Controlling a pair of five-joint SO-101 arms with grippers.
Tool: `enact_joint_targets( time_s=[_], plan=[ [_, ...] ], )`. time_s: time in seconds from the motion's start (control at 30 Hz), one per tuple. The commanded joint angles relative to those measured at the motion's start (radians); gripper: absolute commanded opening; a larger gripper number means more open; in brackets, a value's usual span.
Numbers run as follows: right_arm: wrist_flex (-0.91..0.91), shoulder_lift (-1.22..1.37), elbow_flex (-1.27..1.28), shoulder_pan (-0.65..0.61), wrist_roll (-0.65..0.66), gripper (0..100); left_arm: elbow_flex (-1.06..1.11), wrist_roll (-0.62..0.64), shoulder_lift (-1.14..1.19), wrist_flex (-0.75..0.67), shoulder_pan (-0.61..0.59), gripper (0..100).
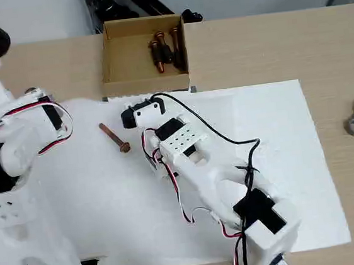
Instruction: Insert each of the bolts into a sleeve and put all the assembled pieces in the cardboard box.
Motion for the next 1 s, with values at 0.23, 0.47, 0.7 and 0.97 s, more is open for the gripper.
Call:
enact_joint_targets(
  time_s=[0.23,0.47,0.7,0.97],
  plan=[
    [0.16,-0.547,-0.006,-0.012,0.009,0.4,-0.004,-0.017,-0.034,0.009,-0.005,1],
    [0.331,-0.958,-0.002,-0.013,0.005,0.4,-0.004,-0.017,-0.034,0.009,-0.005,1],
    [0.317,-1.425,0.393,0.012,0.003,0.5,-0.007,-0.017,-0.034,-0.002,0.002,1],
    [-0.122,-1.954,0.907,0.013,0.011,0.3,-0.004,-0.015,-0.031,-0.115,0.041,1]
  ],
)
